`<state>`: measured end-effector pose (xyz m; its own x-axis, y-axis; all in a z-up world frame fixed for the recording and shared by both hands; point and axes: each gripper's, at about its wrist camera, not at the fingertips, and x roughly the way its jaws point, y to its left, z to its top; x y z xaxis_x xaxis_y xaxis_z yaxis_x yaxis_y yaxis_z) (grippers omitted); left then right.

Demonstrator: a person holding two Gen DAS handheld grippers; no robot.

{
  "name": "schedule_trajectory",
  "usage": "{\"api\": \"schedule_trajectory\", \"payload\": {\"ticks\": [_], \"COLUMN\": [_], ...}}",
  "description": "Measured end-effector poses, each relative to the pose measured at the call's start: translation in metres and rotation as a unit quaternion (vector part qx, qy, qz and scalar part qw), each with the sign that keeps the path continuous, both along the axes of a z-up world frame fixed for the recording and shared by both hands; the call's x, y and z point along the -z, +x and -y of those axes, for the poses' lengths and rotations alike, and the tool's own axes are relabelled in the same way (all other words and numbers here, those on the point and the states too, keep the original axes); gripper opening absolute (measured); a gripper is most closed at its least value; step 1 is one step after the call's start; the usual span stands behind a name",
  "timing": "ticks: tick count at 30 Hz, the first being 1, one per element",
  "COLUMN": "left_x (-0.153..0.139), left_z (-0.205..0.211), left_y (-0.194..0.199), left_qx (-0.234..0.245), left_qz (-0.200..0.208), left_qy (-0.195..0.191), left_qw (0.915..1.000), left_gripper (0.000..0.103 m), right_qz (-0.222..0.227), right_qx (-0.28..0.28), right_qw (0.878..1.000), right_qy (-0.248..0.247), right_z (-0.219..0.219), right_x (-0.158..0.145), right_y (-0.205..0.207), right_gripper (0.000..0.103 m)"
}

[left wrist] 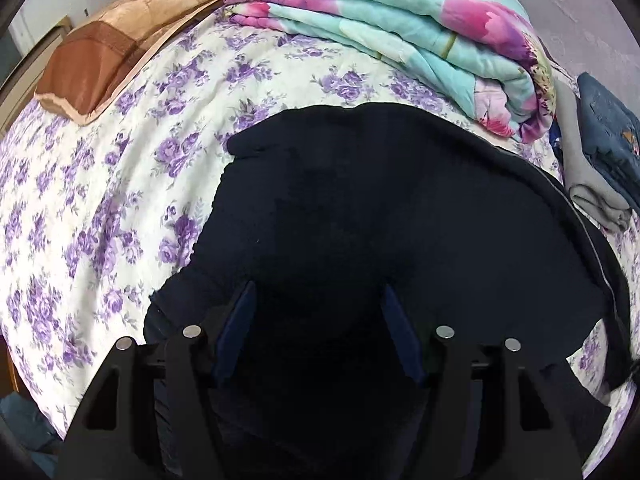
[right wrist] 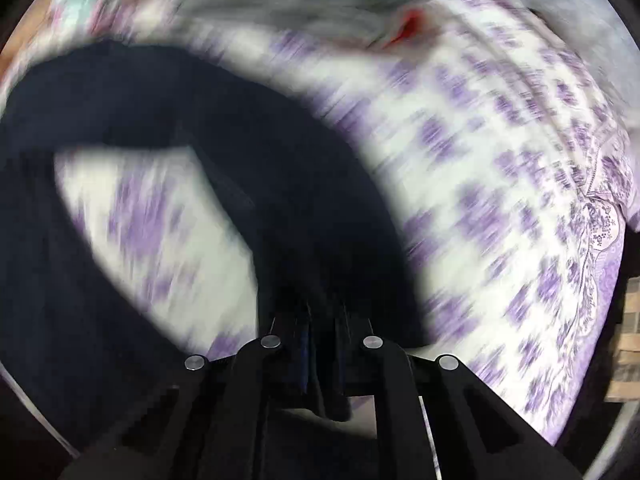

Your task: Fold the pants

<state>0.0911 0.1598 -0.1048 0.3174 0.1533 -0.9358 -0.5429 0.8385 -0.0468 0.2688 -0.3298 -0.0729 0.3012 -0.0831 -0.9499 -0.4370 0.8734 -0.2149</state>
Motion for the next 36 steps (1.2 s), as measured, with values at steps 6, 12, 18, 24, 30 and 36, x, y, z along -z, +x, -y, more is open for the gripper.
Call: {"api": "schedule_trajectory", "payload": {"ticks": [6, 12, 18, 24, 30, 36], "left_x": [0.003, -0.003, -0.009, -0.014, -0.013, -0.006], "left_z": [-0.003, -0.001, -0.004, -0.003, -0.002, 0.003], "left_y": [0.013, 0.018, 0.008, -0.004, -0.007, 0.0], "left_qx": [0.001, 0.018, -0.001, -0.017, -0.019, -0.011], "left_qz": [-0.003, -0.002, 0.017, 0.027, 0.016, 0.008], "left_qy": [0.015, 0.027, -0.007, -0.02, -0.016, -0.011], "left_qw": [0.9999, 0.9995, 0.9998, 0.9993, 0.9996, 0.9998], "left_gripper": [0.063, 0.063, 0.063, 0.067, 0.067, 0.067], "right_qz": [0.197, 0.224, 0.142, 0.06, 0.061, 0.075], "right_qx": [0.17, 0.107, 0.169, 0.343, 0.367, 0.343], "right_qw": [0.966, 0.967, 0.975, 0.906, 0.892, 0.881], "right_qy": [-0.003, -0.064, 0.027, 0.24, 0.256, 0.316], "right_z": [0.06, 0.009, 0.051, 0.109, 0.086, 0.093], "right_x": [-0.065, -0.056, -0.023, 0.04, 0.055, 0.02], "right_y": [0.128, 0.104, 0.094, 0.108, 0.125, 0.108], "right_gripper": [0.08, 0.089, 0.089, 0.084, 0.08, 0.004]}}
